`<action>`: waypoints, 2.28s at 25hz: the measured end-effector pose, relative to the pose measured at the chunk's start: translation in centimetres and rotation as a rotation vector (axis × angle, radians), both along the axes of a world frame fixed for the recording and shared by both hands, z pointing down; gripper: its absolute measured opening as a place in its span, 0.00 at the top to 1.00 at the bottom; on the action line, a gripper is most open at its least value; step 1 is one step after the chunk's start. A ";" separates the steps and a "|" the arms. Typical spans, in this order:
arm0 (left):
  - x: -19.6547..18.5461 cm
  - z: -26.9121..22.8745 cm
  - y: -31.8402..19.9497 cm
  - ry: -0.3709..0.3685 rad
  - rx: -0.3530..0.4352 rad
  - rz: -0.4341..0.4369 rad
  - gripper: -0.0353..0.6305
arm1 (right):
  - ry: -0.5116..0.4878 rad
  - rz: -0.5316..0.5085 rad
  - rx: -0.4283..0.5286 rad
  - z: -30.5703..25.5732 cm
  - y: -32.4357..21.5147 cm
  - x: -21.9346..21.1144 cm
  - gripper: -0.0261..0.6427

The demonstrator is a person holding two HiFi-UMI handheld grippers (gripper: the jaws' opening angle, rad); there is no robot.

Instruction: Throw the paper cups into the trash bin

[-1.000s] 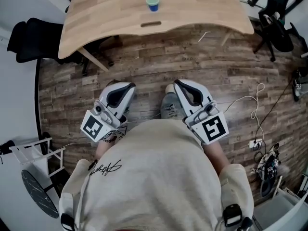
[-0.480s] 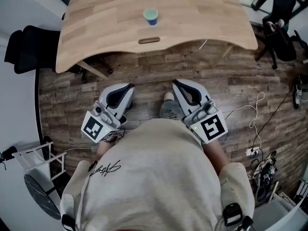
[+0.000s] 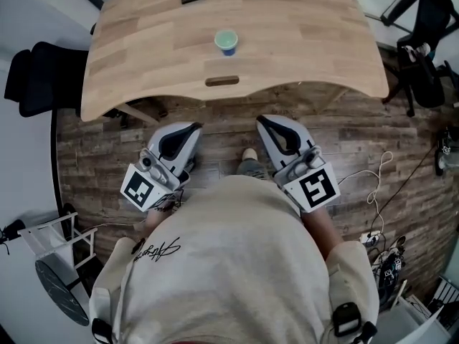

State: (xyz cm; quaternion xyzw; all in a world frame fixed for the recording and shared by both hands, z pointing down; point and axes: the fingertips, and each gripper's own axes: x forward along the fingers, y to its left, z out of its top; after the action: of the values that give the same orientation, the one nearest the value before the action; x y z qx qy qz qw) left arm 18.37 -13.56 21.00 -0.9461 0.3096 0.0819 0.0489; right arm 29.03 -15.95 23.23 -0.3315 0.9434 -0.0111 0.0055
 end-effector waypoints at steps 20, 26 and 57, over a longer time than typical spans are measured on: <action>-0.4 0.6 -9.0 -0.006 -0.011 -0.056 0.95 | 0.009 -0.088 -0.024 0.9 -9.7 -1.2 0.94; -1.9 0.4 -8.5 -0.002 -0.023 -0.076 0.95 | 0.005 -0.110 -0.039 1.0 -9.1 -2.8 0.94; -4.2 3.6 -10.9 -0.025 -0.128 -0.023 0.95 | -0.052 -0.046 -0.097 4.4 -14.0 -4.9 0.80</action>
State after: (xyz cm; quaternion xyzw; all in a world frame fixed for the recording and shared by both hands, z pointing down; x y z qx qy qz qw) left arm 14.14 -24.43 24.64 -0.9446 0.3245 0.0497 -0.0070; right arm 24.15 -29.97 27.61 -0.3093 0.9486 -0.0656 0.0135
